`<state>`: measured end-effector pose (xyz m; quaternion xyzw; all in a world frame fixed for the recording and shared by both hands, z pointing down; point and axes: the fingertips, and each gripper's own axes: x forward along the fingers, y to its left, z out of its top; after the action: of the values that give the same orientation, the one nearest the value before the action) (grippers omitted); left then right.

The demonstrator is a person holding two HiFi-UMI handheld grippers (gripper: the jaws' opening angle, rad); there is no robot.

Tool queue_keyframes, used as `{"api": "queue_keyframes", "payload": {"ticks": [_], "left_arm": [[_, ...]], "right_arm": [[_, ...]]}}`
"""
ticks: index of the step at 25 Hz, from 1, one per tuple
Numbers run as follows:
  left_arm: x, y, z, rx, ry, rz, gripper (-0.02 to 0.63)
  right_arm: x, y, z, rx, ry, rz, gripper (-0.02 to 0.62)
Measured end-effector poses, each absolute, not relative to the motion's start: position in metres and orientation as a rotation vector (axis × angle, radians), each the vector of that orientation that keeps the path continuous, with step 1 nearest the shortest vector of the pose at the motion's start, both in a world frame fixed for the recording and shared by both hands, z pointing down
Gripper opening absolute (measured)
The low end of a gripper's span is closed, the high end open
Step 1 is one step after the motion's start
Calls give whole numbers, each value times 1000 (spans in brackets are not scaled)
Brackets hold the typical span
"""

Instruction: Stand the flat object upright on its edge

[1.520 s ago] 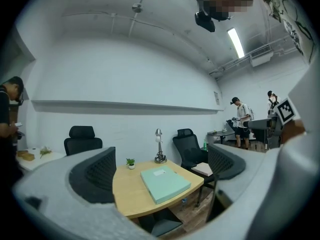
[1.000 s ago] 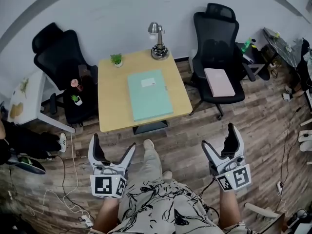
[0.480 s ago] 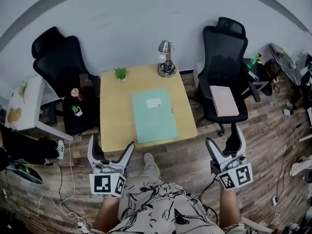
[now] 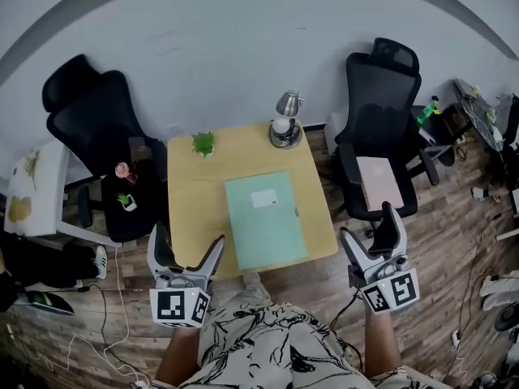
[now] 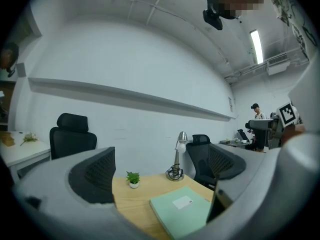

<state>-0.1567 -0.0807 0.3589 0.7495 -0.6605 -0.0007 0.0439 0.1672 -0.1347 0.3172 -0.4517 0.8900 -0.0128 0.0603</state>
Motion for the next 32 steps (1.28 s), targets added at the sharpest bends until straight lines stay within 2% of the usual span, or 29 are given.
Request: {"api": "queue_keyframes", "payload": {"ticks": [8, 20, 32], "left_arm": [[-173, -126, 373, 2320, -1913, 18, 571], [-173, -156, 410, 2189, -1916, 60, 571], [-170, -183, 470, 2021, -1863, 136, 571]], "right_arm": [[132, -173, 321, -1384, 2719, -84, 471], [126, -226, 367, -1347, 2817, -221, 472], [104, -277, 436, -1232, 2912, -515, 472]]}}
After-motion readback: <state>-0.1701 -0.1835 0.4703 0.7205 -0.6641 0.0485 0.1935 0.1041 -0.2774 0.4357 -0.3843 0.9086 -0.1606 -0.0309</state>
